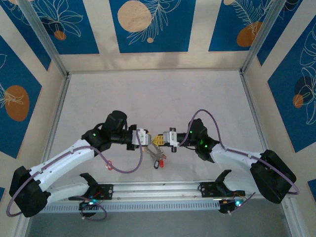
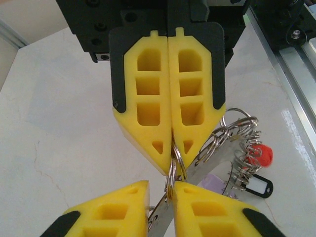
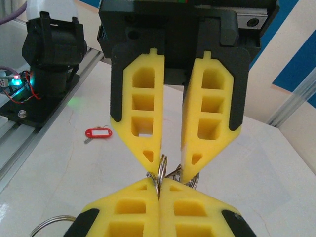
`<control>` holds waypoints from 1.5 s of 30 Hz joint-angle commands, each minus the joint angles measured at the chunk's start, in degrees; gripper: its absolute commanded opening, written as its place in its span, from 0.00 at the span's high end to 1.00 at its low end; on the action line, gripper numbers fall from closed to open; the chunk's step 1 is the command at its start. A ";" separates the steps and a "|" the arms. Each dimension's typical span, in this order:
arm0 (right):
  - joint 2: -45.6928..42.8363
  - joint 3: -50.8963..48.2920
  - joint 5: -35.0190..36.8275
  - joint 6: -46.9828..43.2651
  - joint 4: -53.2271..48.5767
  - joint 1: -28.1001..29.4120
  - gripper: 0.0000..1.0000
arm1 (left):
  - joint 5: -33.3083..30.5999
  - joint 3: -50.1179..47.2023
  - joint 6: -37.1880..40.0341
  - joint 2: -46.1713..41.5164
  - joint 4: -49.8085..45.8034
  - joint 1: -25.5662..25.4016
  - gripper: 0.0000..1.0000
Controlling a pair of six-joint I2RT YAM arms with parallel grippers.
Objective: Put the keys on the keyring
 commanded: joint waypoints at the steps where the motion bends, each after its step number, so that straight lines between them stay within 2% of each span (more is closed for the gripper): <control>1: -1.06 1.59 0.79 0.25 2.25 0.50 1.00 | 3.87 1.76 0.57 0.89 2.35 -0.84 0.79; 10: -1.63 0.55 1.81 0.59 3.01 0.58 1.00 | 1.06 2.51 0.16 1.61 3.39 -0.98 0.85; 14: -1.97 0.49 4.32 1.95 3.35 0.76 1.00 | 1.99 2.11 -1.26 1.88 5.14 -1.18 0.75; 18: -2.12 -0.64 5.98 2.61 5.72 0.84 1.00 | 2.44 1.99 -1.74 2.56 5.30 -1.64 0.75; 23: -3.09 -0.50 5.69 2.60 4.19 0.93 1.00 | 1.85 1.81 -0.98 2.72 5.41 -1.84 0.81; 31: -2.65 0.05 8.81 2.91 4.63 1.18 1.00 | 3.11 2.51 -2.14 5.63 7.22 -3.36 0.83; 35: -2.80 -0.03 9.37 2.73 3.87 1.20 1.00 | 2.64 1.66 -3.59 5.94 9.90 -3.88 0.98; 39: -3.10 -0.78 11.30 2.89 3.86 1.17 1.00 | 2.11 2.04 -2.67 5.62 9.21 -3.90 1.00; 40: -3.13 -1.00 11.61 2.29 3.63 1.18 0.99 | 1.06 2.05 -2.67 5.41 9.02 -3.93 1.00; 43: -4.99 -0.93 13.23 -0.88 -0.85 1.03 0.80 | -2.51 2.00 -1.41 4.86 7.90 -3.89 1.00; 45: -6.39 0.14 14.88 -3.31 -6.53 0.83 0.76 | -4.79 3.19 -0.12 4.77 5.28 -3.85 1.00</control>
